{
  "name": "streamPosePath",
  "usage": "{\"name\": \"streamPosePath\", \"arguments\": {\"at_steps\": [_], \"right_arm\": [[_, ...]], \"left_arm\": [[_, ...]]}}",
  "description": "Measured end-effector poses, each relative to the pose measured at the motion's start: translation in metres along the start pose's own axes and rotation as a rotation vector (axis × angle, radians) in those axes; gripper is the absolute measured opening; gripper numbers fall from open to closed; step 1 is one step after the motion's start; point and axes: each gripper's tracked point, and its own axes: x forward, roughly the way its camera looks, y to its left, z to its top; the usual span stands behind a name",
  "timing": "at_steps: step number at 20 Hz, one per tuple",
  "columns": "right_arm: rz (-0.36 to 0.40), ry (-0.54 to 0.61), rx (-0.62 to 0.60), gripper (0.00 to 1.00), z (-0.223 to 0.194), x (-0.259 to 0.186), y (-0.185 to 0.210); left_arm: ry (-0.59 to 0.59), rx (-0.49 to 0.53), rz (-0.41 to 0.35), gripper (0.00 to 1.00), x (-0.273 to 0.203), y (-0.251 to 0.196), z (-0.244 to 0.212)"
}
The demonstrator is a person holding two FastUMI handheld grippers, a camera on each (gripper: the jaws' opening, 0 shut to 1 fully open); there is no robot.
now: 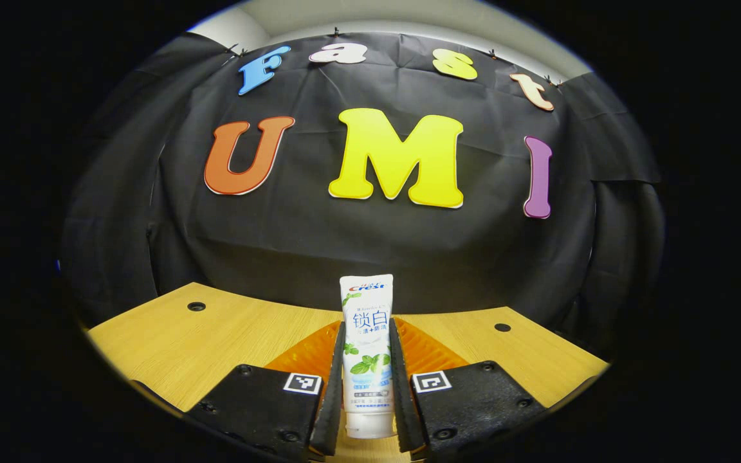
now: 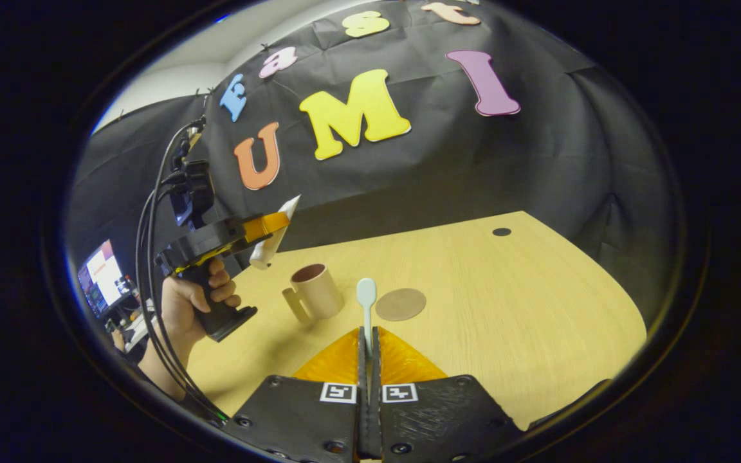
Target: Put the toothbrush and toothpaste on the desktop into the cup, then pick up the cup and place it on the coaster on the desktop.
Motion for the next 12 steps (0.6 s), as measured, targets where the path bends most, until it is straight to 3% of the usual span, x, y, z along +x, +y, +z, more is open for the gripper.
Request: {"name": "streamPosePath", "arguments": {"at_steps": [10, 11, 12], "right_arm": [[0.004, 0.006, 0.007, 0.00, -0.0020, 0.0014, -0.0005], [0.005, 0.007, 0.007, 0.00, -0.0035, 0.0019, 0.0001], [0.005, 0.009, 0.009, 0.00, -0.0034, 0.0023, -0.0002]], "left_arm": [[0.021, -0.030, -0.007, 0.38, 0.0058, 0.0018, -0.0047], [0.022, -0.030, -0.008, 0.42, 0.0061, 0.0012, -0.0053], [0.024, -0.030, -0.011, 0.38, 0.0071, 0.0015, -0.0050]]}}
